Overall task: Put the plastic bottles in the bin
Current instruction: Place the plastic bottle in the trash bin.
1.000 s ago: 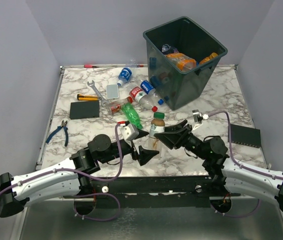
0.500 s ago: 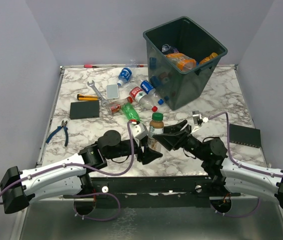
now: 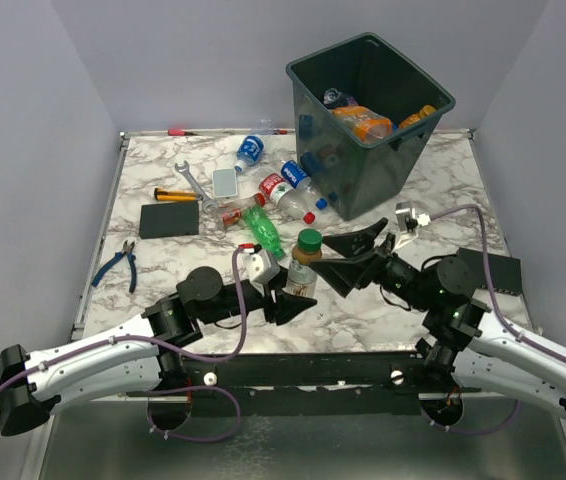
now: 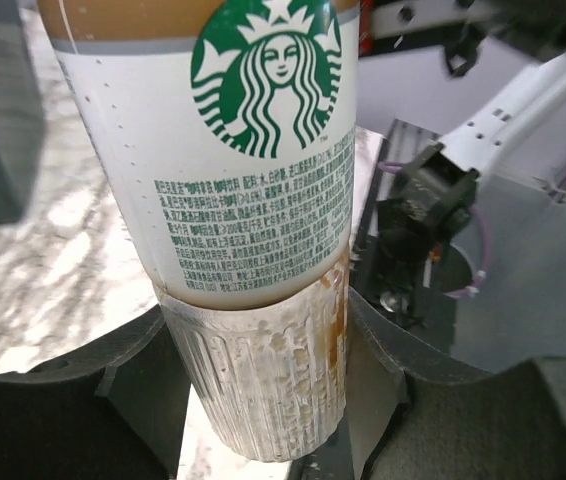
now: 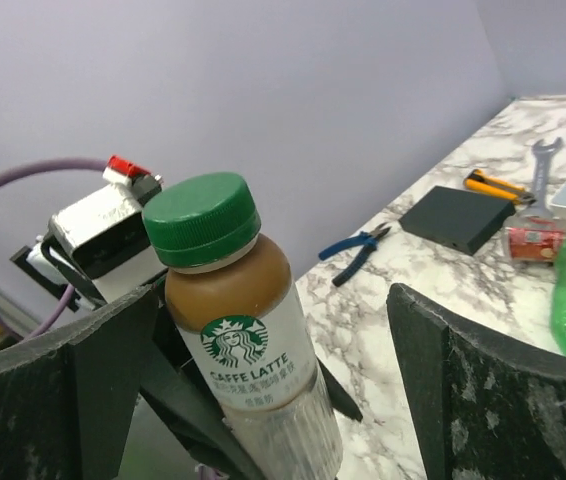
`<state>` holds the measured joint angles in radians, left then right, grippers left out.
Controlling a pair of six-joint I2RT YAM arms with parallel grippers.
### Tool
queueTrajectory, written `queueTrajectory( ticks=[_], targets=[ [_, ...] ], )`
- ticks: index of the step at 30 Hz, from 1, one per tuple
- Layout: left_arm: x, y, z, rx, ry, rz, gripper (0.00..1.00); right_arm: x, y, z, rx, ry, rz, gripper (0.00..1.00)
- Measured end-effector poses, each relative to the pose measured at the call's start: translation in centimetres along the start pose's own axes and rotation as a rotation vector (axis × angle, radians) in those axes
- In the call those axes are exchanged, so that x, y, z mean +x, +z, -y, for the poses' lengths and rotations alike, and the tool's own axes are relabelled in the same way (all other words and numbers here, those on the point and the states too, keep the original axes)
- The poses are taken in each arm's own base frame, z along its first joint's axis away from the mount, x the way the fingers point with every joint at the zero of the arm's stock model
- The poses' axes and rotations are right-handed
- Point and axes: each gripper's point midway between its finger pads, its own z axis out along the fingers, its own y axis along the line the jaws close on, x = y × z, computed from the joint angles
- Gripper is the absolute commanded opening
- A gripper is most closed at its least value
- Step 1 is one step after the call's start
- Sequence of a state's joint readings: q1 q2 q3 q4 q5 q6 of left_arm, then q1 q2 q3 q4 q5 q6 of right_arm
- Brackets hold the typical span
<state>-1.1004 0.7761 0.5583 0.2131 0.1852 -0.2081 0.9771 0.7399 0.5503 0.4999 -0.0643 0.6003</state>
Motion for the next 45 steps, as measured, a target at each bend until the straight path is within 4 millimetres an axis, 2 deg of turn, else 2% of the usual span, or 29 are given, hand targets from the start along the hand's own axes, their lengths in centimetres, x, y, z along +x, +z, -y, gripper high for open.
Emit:
queueTrajectory(
  ticks=[3,6,12,14,17,21,23,26,29,36,41,43,44,45],
  targets=[
    [-0.3,-0.7,-0.7,-0.033,0.055,0.036,0.16,-1.4,-0.1,-0.2,0.060,-0.034,-0.042,1.00],
    [0.4,-1.1,-1.5,-0.063,0.106,0.034,0.15,-2.5,0.0,-0.2,0.124,-0.067,-0.092,0.97],
    [1.7,-0.6,-2.6,-0.094,0.159,-0.007,0.15,-4.0,2.5,-0.5,0.211,-0.116,-0.211,0.87],
    [1.8,-0.6,-2.7,-0.100,0.166,-0.012,0.14,-3.6,3.5,0.0,0.241,-0.122,-0.258,0.82],
    [2.1,-0.7,-3.0,-0.113,0.168,-0.021,0.13,-1.3,4.0,1.7,0.298,-0.116,-0.341,0.74],
    [3.6,-1.1,-3.5,-0.132,0.171,-0.062,0.13,0.0,3.4,2.6,0.327,-0.111,-0.390,0.66],
    [3.3,-1.1,-3.4,-0.133,0.175,-0.055,0.13,0.3,3.2,2.7,0.333,-0.107,-0.400,0.69],
    [3.2,-1.2,-3.4,-0.133,0.180,-0.051,0.13,0.4,3.1,2.8,0.337,-0.104,-0.404,0.83],
    [3.1,-1.1,-3.4,-0.133,0.182,-0.048,0.13,0.6,2.7,2.8,0.335,-0.097,-0.407,0.83],
    [3.1,-1.1,-3.4,-0.133,0.184,-0.045,0.13,0.8,2.0,2.5,0.325,-0.083,-0.409,0.63],
    [3.2,-1.2,-3.7,-0.146,0.183,-0.050,0.13,1.6,1.9,2.7,0.332,-0.065,-0.422,0.45],
    [3.4,-1.2,-3.7,-0.150,0.180,-0.058,0.17,1.8,1.8,2.9,0.335,-0.065,-0.428,0.33],
    [3.5,-1.3,-3.7,-0.151,0.174,-0.061,0.21,1.8,1.7,3.0,0.336,-0.073,-0.430,0.24],
    [3.5,-1.3,-3.7,-0.153,0.169,-0.062,0.30,1.9,1.7,3.1,0.336,-0.081,-0.432,0.16]
  ],
)
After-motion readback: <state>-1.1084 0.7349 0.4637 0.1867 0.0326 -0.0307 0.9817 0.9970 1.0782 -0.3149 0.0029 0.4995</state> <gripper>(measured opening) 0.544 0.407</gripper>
